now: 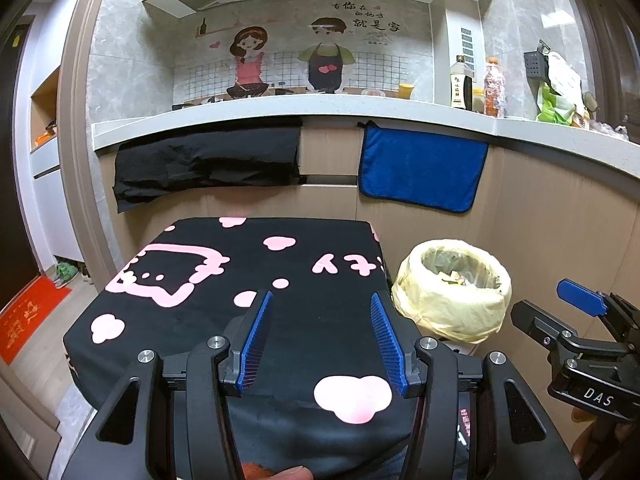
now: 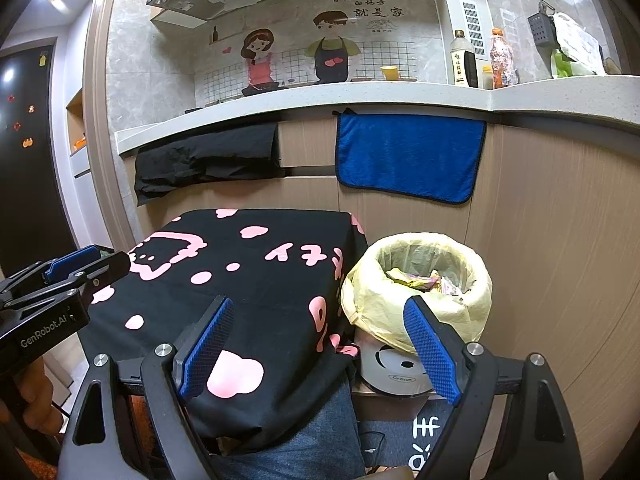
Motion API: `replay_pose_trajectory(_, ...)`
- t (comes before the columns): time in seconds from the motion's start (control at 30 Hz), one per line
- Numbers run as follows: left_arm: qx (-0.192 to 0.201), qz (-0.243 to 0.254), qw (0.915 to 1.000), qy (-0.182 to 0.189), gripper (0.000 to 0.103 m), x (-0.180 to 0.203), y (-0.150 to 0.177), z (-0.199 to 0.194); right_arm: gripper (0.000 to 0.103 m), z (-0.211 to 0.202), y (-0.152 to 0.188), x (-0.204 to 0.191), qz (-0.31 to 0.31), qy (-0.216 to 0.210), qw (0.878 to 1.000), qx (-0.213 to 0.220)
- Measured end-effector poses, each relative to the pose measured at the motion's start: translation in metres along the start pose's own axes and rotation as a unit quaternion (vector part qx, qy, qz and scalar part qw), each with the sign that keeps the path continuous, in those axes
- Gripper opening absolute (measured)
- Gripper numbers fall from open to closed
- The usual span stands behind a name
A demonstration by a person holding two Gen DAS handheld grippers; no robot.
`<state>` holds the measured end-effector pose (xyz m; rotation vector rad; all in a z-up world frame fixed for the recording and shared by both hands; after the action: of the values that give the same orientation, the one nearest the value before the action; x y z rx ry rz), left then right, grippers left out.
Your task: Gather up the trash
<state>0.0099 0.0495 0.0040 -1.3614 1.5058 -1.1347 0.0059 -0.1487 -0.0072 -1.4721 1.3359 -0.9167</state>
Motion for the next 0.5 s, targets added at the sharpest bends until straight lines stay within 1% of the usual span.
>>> replay_pose_trajectory(0.5, -0.001, 0.0, 1.0, 0.0, 0.052, 0.0026, -0.0001, -0.0009, 0.085, -0.0007, -0.0005, 0.0028, -0.001, 0.001, 1.0, 0.0)
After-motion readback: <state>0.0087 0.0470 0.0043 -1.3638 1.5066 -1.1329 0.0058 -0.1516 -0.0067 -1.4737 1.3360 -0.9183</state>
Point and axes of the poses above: each gripper's, at about its wrist camera, not at the fingertips, and z roughly the way its jaws point, x to its right, y to its underside, the point moved 4 cm from there along z, roughly the way its jaws point, and after that the axes turned 7 degrees about x, right-handed, at the moved point
